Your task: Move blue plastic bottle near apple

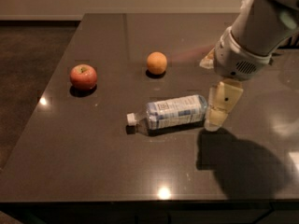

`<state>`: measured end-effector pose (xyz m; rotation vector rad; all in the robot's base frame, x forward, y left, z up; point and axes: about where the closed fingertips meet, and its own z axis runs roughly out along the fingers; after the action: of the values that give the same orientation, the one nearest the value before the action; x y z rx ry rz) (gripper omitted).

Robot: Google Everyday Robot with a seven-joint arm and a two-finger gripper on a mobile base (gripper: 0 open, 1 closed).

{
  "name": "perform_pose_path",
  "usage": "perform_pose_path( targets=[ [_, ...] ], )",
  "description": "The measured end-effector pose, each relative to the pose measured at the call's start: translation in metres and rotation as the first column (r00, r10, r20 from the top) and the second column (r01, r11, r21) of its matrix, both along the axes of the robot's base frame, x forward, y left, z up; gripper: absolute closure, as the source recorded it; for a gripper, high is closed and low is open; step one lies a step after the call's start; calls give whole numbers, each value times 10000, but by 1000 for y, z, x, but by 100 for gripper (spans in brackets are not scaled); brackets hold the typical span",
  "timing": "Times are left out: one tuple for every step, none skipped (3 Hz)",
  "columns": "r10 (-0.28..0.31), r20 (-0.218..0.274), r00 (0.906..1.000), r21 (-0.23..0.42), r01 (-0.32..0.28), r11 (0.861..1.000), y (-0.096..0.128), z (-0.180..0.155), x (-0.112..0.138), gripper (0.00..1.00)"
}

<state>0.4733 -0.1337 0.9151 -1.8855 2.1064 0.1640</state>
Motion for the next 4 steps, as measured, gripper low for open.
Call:
perform_pose_path(
  targets=[
    [819, -237, 9964, -6, -819, 9966, 28, -27, -1, 0],
    [1395, -383, 9895, -164, -1402, 9900, 44, -46, -4, 0],
    [1684, -466, 9846, -324, -1700, 9849, 50, -57, -5, 3],
    [1769, -440, 9832, -545, -1792, 9823, 50, -63, -1, 26]
  ],
)
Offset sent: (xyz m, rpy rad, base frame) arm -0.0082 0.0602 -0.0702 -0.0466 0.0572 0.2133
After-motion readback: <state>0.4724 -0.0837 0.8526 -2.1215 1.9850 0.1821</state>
